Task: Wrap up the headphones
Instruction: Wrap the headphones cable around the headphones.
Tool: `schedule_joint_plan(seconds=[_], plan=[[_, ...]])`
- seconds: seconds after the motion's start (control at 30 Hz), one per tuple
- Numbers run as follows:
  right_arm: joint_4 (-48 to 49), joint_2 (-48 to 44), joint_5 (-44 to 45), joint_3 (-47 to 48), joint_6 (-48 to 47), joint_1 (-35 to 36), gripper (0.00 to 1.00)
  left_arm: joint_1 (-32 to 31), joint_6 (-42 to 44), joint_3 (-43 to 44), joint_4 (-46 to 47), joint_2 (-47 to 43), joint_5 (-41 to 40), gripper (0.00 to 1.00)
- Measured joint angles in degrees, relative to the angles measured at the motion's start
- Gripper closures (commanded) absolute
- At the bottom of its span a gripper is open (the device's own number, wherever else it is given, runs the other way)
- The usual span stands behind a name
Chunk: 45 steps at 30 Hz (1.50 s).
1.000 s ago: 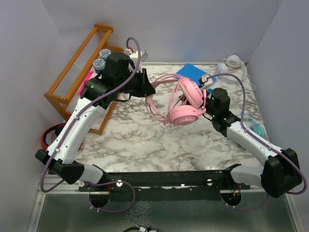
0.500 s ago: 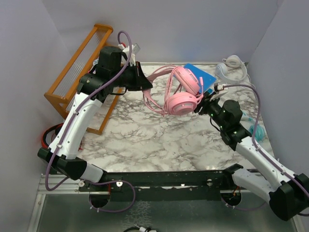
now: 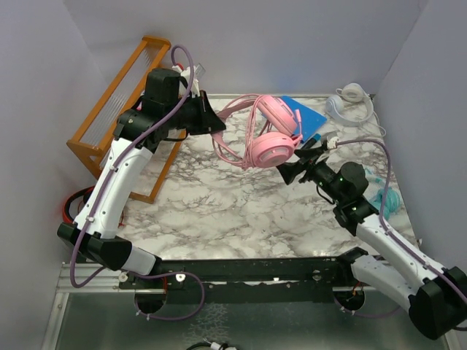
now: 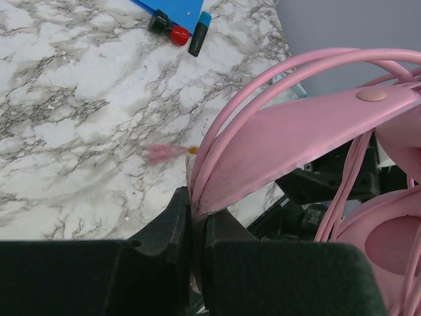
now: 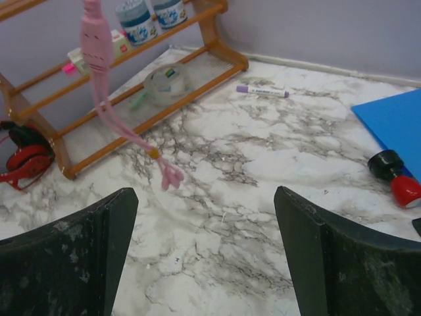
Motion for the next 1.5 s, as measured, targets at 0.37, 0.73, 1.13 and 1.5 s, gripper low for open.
schedule_joint_plan(seconds=[0.37, 0.73, 1.13, 1.5], plan=[[23.82, 18.14, -14.32, -4.02, -3.67, 0.02, 0.55, 0.0, -1.2, -0.11, -0.02, 0.0, 0.68, 1.0], [31.1, 21.24, -20.83, -2.93, -3.52, 0.02, 0.44, 0.0, -2.43, -0.11, 0.0, 0.0, 0.96, 1.0], [26.67, 7.5, -16.98, -10.82, -3.85, 0.13, 0.29, 0.0, -2.51, 0.42, 0.0, 0.48, 0.44, 1.0], [26.51, 6.36, -17.4, -12.52, -3.34, 0.17, 0.27, 0.0, -2.93, 0.63, 0.07, 0.46, 0.44, 1.0]])
